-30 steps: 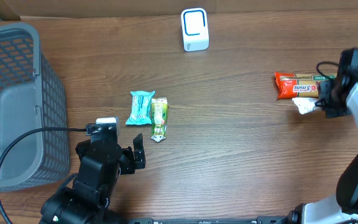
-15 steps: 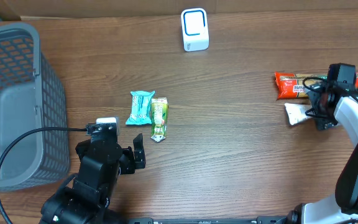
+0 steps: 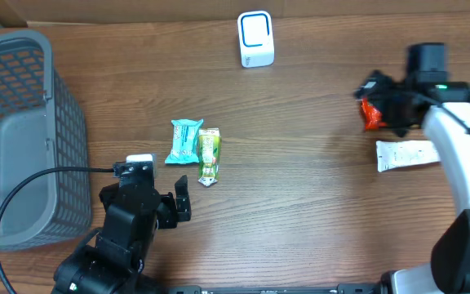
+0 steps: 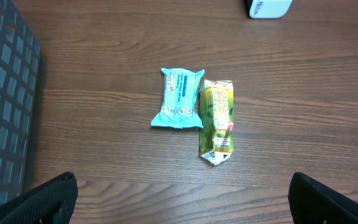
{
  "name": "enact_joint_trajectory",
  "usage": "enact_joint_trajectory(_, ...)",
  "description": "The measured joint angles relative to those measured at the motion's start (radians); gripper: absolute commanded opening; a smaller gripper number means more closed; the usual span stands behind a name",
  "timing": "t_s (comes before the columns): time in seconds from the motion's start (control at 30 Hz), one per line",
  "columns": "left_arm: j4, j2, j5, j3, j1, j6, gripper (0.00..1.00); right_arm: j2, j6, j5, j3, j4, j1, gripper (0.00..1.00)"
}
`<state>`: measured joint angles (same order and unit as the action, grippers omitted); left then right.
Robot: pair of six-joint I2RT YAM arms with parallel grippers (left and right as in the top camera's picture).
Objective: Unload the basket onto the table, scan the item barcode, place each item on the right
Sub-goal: 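Carry the conditioner tube right and place it below the spaghetti, then move the right gripper left and grasp the green tea pouch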
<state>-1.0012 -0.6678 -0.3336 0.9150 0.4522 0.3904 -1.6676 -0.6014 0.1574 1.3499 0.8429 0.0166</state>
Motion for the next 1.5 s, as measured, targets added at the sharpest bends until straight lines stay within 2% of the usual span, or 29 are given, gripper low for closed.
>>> enact_joint_trajectory(0.27,0.0,0.0,0.0,0.0,0.0,0.0,1.0,-0.103,0.003,0.098,0.006,-0.202,0.395,1.0)
enact_joint_trajectory(0.4,0.0,0.0,0.0,0.0,0.0,0.0,0.99,-0.193,0.002,0.111,0.009,-0.245,0.512,1.0)
enact_joint_trajectory(0.7,0.0,0.0,0.0,0.0,0.0,0.0,1.0,-0.317,-0.033,0.108,0.02,-0.344,0.684,0.96)
enact_joint_trajectory(0.93,0.0,0.0,0.0,0.0,0.0,0.0,0.99,-0.365,-0.065,0.093,0.023,-0.383,0.727,0.9)
enact_joint_trajectory(1.13,0.0,0.0,0.0,0.0,0.0,0.0,0.99,-0.391,-0.09,0.069,0.023,-0.394,0.776,0.77)
enact_joint_trajectory(1.27,0.0,0.0,0.0,0.0,0.0,0.0,1.0,-0.397,-0.099,-0.019,0.023,-0.399,0.832,0.7)
enact_joint_trajectory(1.43,0.0,0.0,0.0,0.0,0.0,0.0,0.99,-0.399,-0.105,-0.07,0.024,-0.396,0.865,0.44)
enact_joint_trajectory(1.5,0.0,0.0,0.0,0.0,0.0,0.0,0.99,-0.4,-0.102,-0.084,0.028,-0.381,0.862,0.39)
